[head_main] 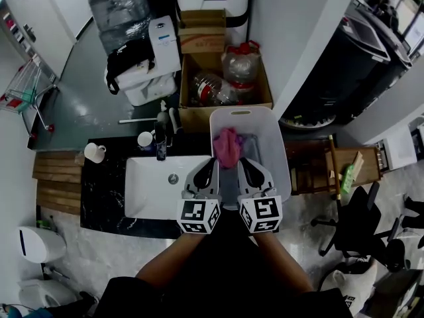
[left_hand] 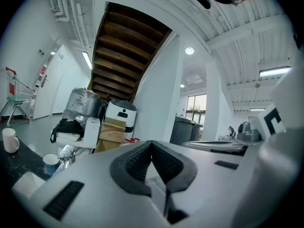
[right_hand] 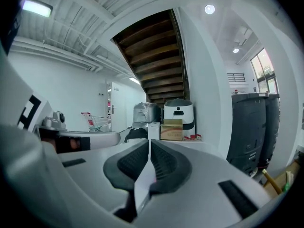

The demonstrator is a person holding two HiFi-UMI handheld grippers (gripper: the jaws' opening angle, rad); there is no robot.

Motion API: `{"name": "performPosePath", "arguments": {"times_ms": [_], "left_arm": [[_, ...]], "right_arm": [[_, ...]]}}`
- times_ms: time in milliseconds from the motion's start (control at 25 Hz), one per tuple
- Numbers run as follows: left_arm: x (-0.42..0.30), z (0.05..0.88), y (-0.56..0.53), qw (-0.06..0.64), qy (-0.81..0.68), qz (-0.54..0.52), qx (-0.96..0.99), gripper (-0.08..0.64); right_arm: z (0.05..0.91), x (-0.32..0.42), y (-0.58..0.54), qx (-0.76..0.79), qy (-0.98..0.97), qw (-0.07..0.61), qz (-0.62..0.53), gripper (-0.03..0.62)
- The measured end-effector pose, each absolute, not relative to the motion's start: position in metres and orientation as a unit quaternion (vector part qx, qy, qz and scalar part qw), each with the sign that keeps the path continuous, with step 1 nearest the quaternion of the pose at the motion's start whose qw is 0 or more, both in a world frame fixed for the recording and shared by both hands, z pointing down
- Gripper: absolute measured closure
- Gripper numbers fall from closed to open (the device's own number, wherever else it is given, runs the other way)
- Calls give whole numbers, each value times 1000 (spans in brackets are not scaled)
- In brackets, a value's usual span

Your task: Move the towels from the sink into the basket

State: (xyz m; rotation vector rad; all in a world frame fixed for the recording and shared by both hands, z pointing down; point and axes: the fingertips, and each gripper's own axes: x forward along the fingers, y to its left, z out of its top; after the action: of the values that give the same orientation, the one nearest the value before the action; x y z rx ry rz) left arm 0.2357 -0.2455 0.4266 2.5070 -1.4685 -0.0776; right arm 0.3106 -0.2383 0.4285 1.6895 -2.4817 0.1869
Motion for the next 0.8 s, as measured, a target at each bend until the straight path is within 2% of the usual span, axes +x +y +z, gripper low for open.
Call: {"name": "performPosePath", "arguments": {"times_ms": [800], "left_arm": [[242, 424, -234, 110, -494, -23, 862, 555]], "right_arm": [[424, 313, -226, 565, -821, 58, 59, 574]]}}
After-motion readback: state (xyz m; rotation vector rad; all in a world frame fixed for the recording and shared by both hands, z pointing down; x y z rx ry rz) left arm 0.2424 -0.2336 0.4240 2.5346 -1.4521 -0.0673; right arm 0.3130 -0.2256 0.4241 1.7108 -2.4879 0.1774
